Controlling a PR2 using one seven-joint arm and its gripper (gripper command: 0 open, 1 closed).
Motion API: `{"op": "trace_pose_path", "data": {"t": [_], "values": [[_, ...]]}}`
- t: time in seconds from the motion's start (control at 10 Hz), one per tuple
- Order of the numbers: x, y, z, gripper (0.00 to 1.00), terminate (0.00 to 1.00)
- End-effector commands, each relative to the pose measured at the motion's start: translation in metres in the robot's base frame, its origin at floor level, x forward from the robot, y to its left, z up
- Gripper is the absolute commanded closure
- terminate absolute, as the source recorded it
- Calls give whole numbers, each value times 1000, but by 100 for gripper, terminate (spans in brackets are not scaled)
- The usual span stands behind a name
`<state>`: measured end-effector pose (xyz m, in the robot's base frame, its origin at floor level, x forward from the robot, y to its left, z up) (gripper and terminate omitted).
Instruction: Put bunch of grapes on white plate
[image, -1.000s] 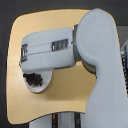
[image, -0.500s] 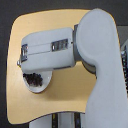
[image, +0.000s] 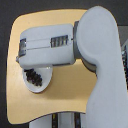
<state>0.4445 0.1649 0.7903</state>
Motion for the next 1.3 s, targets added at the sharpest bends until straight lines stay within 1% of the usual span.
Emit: {"op": "trace_pose_path", "data": {"t": [0.0, 0.1, 0.2, 0.5, 0.6, 0.7, 0.9, 1.2], "values": [[46, -14, 81, 0, 0], [50, -23, 90, 0, 0], [49, -27, 95, 0, 0], [34, -37, 95, 0, 0], [33, -48, 94, 0, 0], [34, -71, 93, 0, 0], [45, -134, 98, 0, 0], [50, -200, 98, 0, 0]]}}
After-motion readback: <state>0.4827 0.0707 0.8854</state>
